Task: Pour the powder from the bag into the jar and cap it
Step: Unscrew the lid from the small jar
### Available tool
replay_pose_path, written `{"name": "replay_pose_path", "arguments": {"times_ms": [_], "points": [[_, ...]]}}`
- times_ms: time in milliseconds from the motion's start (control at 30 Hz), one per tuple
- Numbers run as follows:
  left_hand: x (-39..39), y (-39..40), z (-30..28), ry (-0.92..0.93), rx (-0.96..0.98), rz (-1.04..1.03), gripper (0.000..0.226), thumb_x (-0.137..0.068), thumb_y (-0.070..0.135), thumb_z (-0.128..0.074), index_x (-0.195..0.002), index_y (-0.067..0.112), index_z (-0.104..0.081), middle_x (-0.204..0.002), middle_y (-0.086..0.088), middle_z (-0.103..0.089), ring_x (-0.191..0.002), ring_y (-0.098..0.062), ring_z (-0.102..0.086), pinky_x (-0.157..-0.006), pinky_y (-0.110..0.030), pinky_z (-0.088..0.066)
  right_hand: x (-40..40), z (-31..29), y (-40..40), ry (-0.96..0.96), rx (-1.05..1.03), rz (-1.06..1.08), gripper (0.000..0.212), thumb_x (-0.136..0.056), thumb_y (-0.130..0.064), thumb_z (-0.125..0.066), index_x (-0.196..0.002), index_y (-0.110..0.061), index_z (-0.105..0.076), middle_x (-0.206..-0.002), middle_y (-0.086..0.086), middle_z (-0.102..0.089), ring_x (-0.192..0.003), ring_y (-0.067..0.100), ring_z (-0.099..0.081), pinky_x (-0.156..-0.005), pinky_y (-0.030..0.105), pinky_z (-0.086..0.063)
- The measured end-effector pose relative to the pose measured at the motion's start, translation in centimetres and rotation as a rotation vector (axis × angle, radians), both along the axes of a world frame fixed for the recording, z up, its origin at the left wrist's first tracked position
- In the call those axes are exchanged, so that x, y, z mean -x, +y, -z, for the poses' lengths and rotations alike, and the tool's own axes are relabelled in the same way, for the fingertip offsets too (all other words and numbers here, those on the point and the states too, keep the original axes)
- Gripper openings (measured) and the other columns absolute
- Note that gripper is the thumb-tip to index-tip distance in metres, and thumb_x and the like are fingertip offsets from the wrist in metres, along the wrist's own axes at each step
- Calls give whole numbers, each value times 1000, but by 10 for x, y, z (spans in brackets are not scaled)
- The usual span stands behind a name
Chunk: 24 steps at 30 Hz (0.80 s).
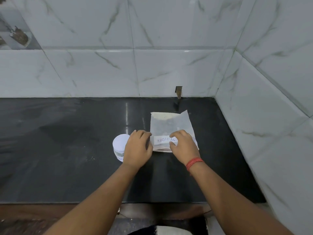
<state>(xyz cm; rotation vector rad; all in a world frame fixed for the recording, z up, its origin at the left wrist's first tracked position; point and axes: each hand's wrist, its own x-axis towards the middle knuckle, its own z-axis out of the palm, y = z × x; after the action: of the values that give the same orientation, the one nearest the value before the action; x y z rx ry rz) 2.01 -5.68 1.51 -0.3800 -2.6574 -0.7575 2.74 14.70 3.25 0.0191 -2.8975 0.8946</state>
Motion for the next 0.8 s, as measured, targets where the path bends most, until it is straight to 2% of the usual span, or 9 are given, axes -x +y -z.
{"name": "replay_pose_path", "arguments": {"times_ms": [133, 200, 300, 400, 500, 633, 800], "points": [[1, -31, -7, 72, -29, -68, 24, -87, 14, -64, -111, 11, -71, -106, 1, -70, -103, -23, -64, -115, -40, -39, 9, -4, -33, 5, 37, -78, 28, -92, -21, -63, -120, -19, -64, -127, -1, -58, -119, 21, -53, -101, 34, -48], [0, -49, -12, 67, -35, -105, 26, -89, 15, -62, -113, 10, -70, -111, 0, -70, -108, -22, -63, -119, -44, -37, 11, -5, -53, 12, 48, -105, 30, -92, -21, -63, -122, -20, -63, -130, -1, -58, -120, 21, -54, -101, 33, -47], [-5, -79, -16, 20, -107, -192, 33, -88, 16, -60, -118, 7, -68, -119, -4, -69, -115, -25, -61, -115, -51, -40, 14, -8, -82, 25, 85, -152, 34, -93, -23, -63, -127, -20, -61, -135, -2, -56, -124, 19, -53, -102, 32, -45], [-12, -106, -14, -64, -207, -281, 36, -92, 16, -65, -127, 7, -65, -129, -5, -66, -125, -24, -58, -114, -51, -42, 16, -8, -107, 20, 131, -220, 41, -93, -25, -64, -133, -21, -56, -140, -4, -52, -129, 17, -50, -107, 28, -40], [-18, -125, -9, -140, -267, -333, 40, -95, 20, -65, -133, 9, -61, -135, -4, -63, -130, -24, -56, -114, -49, -42, 18, -6, -128, 15, 155, -276, 44, -92, -26, -66, -134, -21, -54, -141, -4, -51, -130, 16, -49, -109, 29, -40], [-22, -137, -3, -215, -326, -360, 41, -97, 23, -63, -137, 12, -59, -140, 0, -60, -133, -20, -54, -110, -38, -45, 19, -3, -145, 12, 128, -326, 49, -86, -30, -70, -132, -21, -54, -137, -4, -51, -125, 18, -50, -107, 34, -44], [-22, -144, 1, -276, -334, -332, 43, -98, 24, -61, -140, 15, -57, -143, 3, -58, -134, -17, -53, -110, -35, -44, 19, 1, -154, -63, -22, -356, 62, -83, -42, -71, -138, -23, -49, -144, -5, -47, -130, 20, -44, -107, 36, -45]]}}
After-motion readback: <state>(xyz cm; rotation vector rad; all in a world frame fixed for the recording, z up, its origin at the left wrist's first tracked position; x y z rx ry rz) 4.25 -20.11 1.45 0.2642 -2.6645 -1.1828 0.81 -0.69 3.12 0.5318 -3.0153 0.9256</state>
